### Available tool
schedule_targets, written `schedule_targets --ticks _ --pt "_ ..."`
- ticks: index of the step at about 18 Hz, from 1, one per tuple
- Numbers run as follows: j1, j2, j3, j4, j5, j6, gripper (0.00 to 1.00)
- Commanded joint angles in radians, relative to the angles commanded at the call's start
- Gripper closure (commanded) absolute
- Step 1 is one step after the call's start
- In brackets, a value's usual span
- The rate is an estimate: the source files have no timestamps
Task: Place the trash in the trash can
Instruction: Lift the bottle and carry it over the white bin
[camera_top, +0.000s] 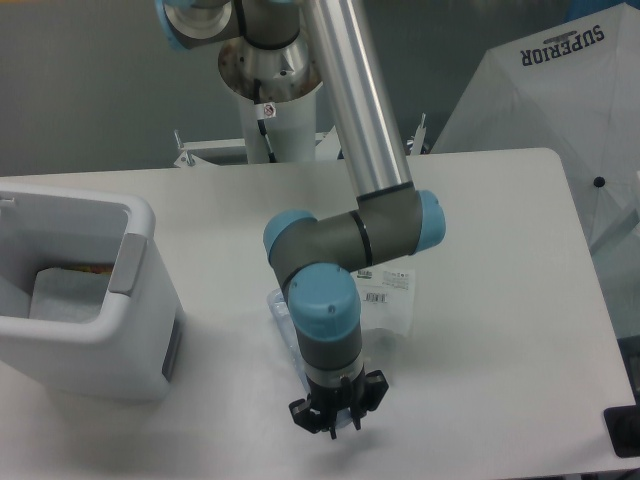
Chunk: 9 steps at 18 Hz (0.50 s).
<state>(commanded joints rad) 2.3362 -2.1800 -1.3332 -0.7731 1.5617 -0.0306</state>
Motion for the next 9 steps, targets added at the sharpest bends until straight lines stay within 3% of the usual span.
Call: schedule_targets --ticks 6,9 --pt "0.011 0.077 0.115 0.0 -0.098 -0.011 0.67" --pt "0.011 0.14 0.127 0.002 -0.149 -0.009 0.67"
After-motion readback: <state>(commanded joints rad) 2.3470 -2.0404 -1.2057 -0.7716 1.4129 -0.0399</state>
